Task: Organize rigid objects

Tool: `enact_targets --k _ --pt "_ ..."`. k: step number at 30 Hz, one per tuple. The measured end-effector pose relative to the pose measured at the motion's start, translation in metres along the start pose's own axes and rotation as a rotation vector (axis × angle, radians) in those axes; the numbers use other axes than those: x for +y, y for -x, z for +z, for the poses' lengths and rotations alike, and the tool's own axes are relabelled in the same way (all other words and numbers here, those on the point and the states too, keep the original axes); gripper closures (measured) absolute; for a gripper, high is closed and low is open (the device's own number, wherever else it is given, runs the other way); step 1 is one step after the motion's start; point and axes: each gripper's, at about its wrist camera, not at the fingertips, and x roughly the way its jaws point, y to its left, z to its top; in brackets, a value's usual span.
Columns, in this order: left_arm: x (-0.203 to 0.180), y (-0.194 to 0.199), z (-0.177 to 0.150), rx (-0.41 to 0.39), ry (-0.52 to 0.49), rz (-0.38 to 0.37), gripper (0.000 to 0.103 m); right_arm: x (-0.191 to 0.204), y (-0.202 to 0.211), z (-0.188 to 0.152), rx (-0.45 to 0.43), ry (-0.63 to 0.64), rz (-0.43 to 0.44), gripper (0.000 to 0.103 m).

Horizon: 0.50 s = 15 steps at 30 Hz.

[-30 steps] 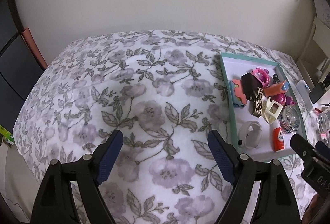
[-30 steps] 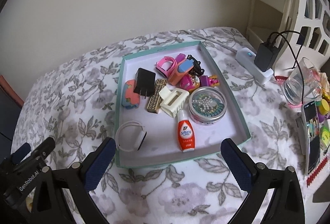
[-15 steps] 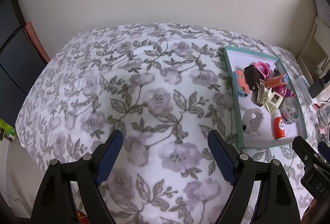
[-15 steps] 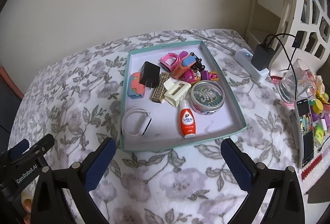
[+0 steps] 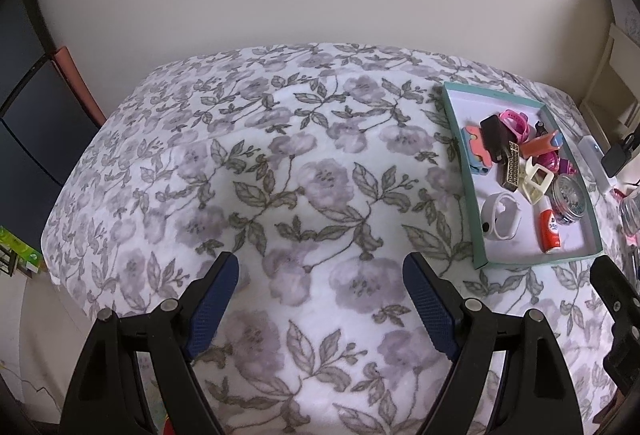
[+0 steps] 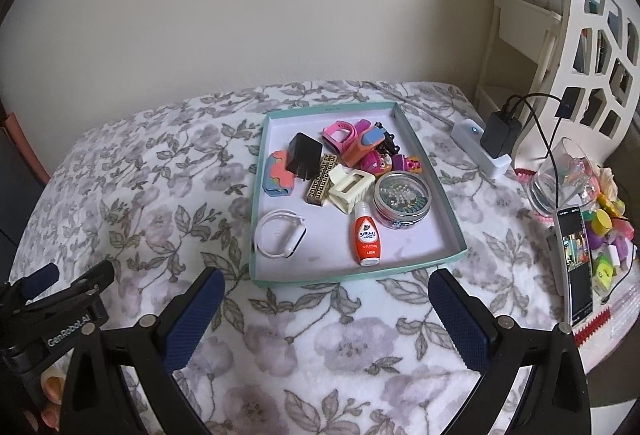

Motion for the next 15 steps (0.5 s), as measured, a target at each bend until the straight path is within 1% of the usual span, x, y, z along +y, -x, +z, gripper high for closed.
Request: enact_targets --k 4,15 --pt "0.0002 0.0012 0.0000 0.000 -0.002 0.010 0.018 0.0041 0.0057 -0.0006 -0.023 0.018 -0.004 0.000" --pt "-0.0014 0.0018 0.0009 0.000 -0.014 0.017 0.018 0.0032 0.0032 0.0018 -0.029 0.018 -0.009 0.000"
